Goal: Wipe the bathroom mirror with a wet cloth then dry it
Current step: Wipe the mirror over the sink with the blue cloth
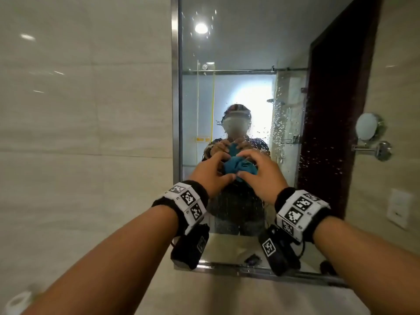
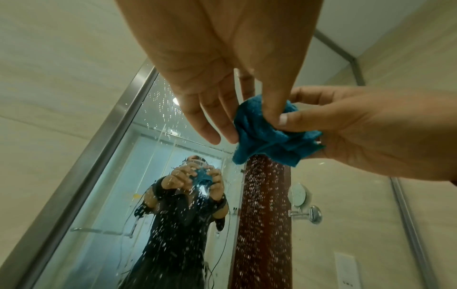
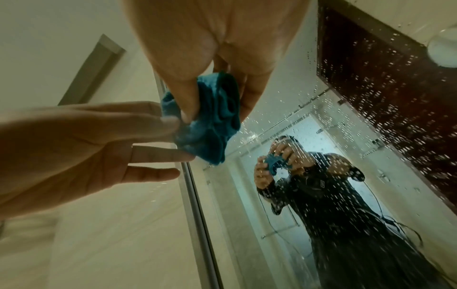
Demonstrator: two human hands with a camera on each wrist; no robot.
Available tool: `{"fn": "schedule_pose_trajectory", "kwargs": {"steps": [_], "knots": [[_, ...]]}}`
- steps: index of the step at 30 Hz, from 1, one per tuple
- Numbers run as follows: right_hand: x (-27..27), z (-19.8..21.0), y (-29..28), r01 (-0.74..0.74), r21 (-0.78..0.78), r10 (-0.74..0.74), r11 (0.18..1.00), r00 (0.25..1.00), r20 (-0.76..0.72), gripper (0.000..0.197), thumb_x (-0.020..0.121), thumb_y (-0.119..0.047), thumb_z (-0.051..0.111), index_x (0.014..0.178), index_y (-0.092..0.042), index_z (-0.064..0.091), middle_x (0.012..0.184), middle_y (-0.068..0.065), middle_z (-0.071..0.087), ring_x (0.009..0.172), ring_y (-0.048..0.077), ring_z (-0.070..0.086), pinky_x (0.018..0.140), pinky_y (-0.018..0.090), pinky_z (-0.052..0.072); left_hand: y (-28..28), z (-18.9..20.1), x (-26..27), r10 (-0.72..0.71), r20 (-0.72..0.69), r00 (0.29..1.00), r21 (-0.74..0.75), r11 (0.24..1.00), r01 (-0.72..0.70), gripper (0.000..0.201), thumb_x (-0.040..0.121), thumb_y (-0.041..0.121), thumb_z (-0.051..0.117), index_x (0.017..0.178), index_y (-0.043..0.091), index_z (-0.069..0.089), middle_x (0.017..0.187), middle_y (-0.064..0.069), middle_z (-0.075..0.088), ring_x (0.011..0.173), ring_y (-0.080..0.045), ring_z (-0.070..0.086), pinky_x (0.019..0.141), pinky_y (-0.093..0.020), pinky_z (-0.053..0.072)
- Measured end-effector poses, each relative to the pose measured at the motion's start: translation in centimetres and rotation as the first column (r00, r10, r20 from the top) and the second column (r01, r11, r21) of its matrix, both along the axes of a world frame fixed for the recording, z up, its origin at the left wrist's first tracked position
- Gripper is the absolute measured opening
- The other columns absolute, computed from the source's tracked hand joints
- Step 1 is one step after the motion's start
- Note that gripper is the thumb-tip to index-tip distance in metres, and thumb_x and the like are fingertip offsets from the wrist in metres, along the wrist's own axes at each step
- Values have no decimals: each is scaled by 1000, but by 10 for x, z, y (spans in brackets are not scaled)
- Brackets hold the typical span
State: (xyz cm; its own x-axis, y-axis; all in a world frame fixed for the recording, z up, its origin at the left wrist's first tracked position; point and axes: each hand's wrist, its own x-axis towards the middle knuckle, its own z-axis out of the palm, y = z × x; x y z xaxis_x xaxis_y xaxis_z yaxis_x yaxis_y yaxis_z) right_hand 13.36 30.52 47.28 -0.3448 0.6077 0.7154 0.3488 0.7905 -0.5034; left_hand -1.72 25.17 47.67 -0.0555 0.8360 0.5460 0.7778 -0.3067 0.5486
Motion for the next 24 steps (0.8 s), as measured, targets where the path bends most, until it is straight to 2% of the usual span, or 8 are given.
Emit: {"fn": "schedule_pose_trajectory", "kwargs": {"steps": [4, 6, 8, 10, 14, 19, 22, 24], "knots": [[-7, 28, 10, -27, 72, 31, 997, 998, -54, 50, 79, 4, 64, 117, -26, 52, 114, 0, 58, 100, 12, 57, 82, 17, 47, 10, 26, -1, -46, 99, 994, 122, 992, 34, 42, 91, 33, 60, 130, 23, 48, 107, 4, 59, 97, -11, 56, 85, -22, 43], [-7, 33, 16, -20, 98, 24, 995, 999, -40, 47, 80, 4, 62, 112, -28, 51, 109, -1, 58, 97, 12, 57, 78, 18, 49, 16, 34, -2, -32, 51, 998, 155, 988, 24, 41, 92, 28, 59, 131, 23, 49, 107, 4, 58, 92, -8, 53, 83, -20, 42], [-4, 37, 25, 41, 123, -39, 992, 999, -23, 31, 81, -2, 64, 99, -25, 54, 101, -3, 60, 91, 12, 58, 76, 24, 52, 23, 41, -4, 9, 15, 1000, 149, 989, -11, 31, 91, 22, 60, 122, 21, 55, 111, 2, 60, 90, -9, 53, 80, -20, 43], [2, 41, 33, 107, 123, -106, 987, 994, -14, 21, 81, -10, 67, 90, -25, 54, 92, -6, 60, 81, 11, 57, 72, 31, 52, 29, 47, -7, 24, 48, 999, 152, 988, -31, 19, 90, 14, 60, 106, 22, 54, 100, 2, 61, 87, -12, 57, 75, -21, 47], [4, 48, 38, 10, 46, -12, 999, 999, 46, 39, 81, -12, 69, 111, -26, 49, 95, -8, 56, 78, 7, 54, 68, 20, 47, 39, 58, -6, -10, 148, 989, 201, 979, -20, 19, 88, 9, 61, 94, 22, 49, 93, 6, 59, 81, -8, 59, 62, -11, 48], [-11, 55, 41, -143, 23, 145, 989, 986, -84, 52, 80, -25, 73, 125, -30, 48, 111, -8, 58, 90, 6, 61, 76, 17, 50, 50, 73, 1, -140, 264, 954, 245, 967, 74, 28, 85, 2, 58, 82, 26, 44, 101, -9, 64, 91, -25, 65, 80, -43, 55], [-14, 61, 56, -96, 32, 99, 995, 988, -115, 38, 79, -22, 74, 111, -28, 55, 105, -5, 62, 89, 10, 62, 77, 22, 51, 57, 80, -6, -193, 225, 955, 163, 974, 159, 26, 85, 12, 56, 82, 35, 43, 101, -18, 66, 87, -35, 64, 79, -45, 55], [-14, 69, 69, 9, 135, -2, 991, 999, -53, 30, 80, -11, 71, 103, -24, 57, 103, -1, 62, 91, 15, 60, 75, 20, 46, 61, 86, -9, -218, 175, 960, 97, 974, 204, 21, 85, 22, 55, 85, 41, 47, 106, -13, 67, 93, -34, 64, 83, -42, 54]]}}
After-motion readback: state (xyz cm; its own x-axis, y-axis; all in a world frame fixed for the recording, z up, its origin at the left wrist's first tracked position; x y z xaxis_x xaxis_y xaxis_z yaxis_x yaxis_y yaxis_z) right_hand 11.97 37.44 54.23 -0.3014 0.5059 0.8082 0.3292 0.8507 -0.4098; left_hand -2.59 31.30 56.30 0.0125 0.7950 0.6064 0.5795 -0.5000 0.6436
